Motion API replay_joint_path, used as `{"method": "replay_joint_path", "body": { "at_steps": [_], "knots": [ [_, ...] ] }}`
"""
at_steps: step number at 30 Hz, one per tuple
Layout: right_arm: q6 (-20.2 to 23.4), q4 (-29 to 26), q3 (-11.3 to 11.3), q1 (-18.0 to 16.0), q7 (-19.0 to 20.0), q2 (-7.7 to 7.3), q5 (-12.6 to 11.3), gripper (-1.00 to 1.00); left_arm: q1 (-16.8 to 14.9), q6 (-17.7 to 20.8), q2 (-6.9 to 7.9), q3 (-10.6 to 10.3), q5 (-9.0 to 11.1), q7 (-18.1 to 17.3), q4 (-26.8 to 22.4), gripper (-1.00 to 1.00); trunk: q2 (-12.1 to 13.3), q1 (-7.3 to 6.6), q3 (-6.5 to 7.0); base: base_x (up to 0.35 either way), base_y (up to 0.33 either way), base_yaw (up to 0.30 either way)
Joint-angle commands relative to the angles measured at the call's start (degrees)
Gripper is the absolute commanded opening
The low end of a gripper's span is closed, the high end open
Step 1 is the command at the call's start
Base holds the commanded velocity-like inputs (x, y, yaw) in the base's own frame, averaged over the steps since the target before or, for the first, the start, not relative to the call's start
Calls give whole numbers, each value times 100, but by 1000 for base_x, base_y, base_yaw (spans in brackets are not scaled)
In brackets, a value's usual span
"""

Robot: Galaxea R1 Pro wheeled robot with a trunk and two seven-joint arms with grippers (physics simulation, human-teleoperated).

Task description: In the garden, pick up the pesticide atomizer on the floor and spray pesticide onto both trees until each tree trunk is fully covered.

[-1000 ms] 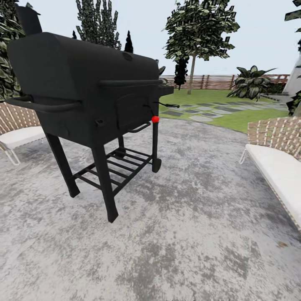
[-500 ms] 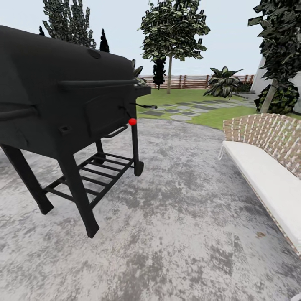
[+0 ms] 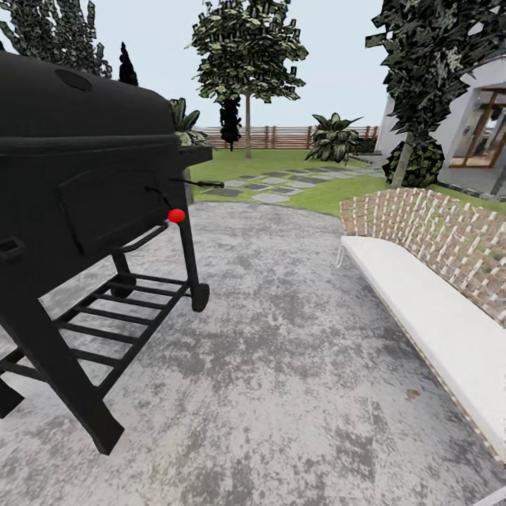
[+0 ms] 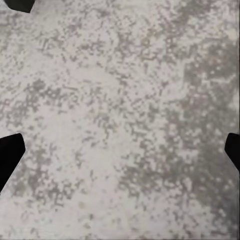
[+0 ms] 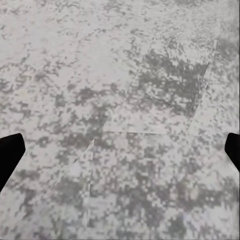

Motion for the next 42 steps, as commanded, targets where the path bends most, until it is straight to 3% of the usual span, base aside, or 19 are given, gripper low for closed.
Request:
{"method": "replay_joint_path", "body": {
  "at_steps": [1, 11, 19, 42],
  "knots": [
    [0, 0, 0, 0, 0, 0, 1, 100, 0, 0, 1, 0, 0, 0, 0, 100, 0, 0, 0, 337, -75, -296],
    [-6, 31, 43, 0, 31, 38, 11, 100, 0, 0, 13, 0, 0, 0, 0, 100, 0, 0, 0, 299, -142, -153],
    [-9, 687, 53, 0, 15, 61, 10, 100, -3, 0, 23, 8, 0, 7, -1, 100, 0, 0, 0, 281, -167, -1],
    [-16, 729, 53, 0, 17, 14, 28, 100, 0, 0, 44, 8, 7, 9, 0, 100, 0, 0, 0, 125, -30, 0]
  ]
}}
